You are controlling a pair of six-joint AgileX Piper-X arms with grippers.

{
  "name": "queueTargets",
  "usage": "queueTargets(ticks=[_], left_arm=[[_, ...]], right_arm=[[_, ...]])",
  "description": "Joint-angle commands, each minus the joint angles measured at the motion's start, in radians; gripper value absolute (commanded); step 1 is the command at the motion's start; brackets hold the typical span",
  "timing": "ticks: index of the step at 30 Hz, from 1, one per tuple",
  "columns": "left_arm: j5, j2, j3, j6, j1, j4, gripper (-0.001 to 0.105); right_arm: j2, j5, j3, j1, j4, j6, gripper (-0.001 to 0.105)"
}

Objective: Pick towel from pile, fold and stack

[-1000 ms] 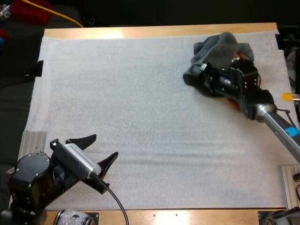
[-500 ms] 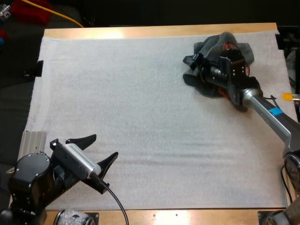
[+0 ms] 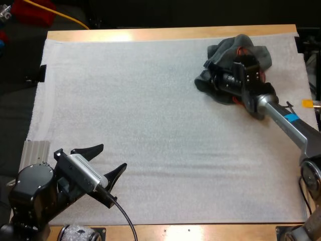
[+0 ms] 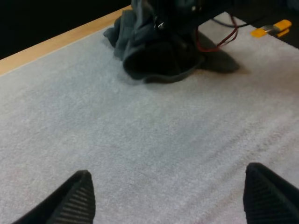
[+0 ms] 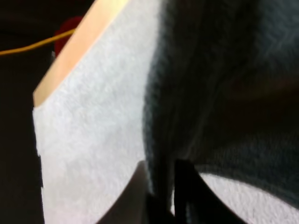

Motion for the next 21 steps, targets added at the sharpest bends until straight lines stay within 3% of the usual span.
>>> queueTargets(ticks=[1, 10, 21], left_arm=[[0.006, -0.001, -0.008, 0.001, -0.003, -0.004, 0.064], [0.006, -0.001, -0.008, 0.001, -0.003, -0.004, 0.064], [0.006, -0.001, -0.008, 0.001, -0.003, -0.004, 0.064]], right_arm=[[0.001, -0.013, -0.005, 0.001, 0.001, -0.005, 0.002], [-0.028, -0.041, -0.009, 0.001, -0.027, -0.028, 0.002], [-0.241, -0.119, -0.009, 0.004, 0.077, -0.243, 0.002]])
